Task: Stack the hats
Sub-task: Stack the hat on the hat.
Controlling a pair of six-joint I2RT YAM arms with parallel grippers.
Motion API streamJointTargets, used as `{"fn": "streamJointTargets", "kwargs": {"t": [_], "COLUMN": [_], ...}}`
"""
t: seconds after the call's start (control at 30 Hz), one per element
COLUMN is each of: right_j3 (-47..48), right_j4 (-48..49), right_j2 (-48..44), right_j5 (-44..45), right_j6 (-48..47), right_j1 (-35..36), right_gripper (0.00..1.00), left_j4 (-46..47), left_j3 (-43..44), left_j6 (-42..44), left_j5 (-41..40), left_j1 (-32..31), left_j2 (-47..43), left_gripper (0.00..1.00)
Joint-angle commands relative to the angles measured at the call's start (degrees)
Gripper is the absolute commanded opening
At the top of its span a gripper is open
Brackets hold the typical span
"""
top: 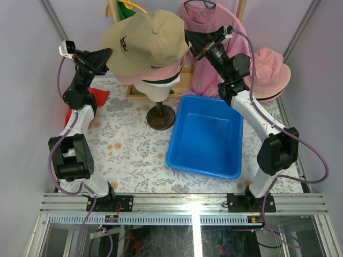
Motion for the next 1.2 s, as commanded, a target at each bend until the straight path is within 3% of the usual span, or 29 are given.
{"fn": "streamJointTargets", "kwargs": {"t": [0.0, 0.2, 0.27, 0.33, 0.37, 1.17], "right_j3": [1.7, 2.2, 2.5, 2.5, 2.7, 8.3], "right_j4": [3.0, 2.0, 1.4, 0.5, 0.1, -16.6], "right_j2": [0.3, 1.7, 2.3, 2.4, 2.4, 1.4], "right_j5": [0.9, 0.9, 0.9, 1.2, 1.3, 0.8], "right_j6": [-3.1, -3.8, -4.0, -4.3, -4.5, -10.7], "right_j1": [-0.9, -1.1, -1.1, -1.1, -1.1, -1.8], "right_gripper": [0.04, 0.04, 0.04, 0.04, 0.04, 0.12], "left_j4": [3.8, 3.7, 3.4, 2.7, 2.3, -21.4], "left_j3": [-1.2, -2.8, -3.6, -4.0, -4.0, -5.0], "left_j6": [-26.5, -26.1, -25.9, -25.9, -25.7, -25.2], "left_j5": [-7.1, -9.1, -10.3, -11.0, -11.2, -22.4], "left_j1": [1.2, 1.2, 1.2, 1.2, 1.1, -4.8], "left_j2": [0.8, 1.6, 1.7, 1.9, 2.0, -1.4], "left_gripper": [0.24, 0.23, 0.15, 0.01, 0.0, 0.0]}}
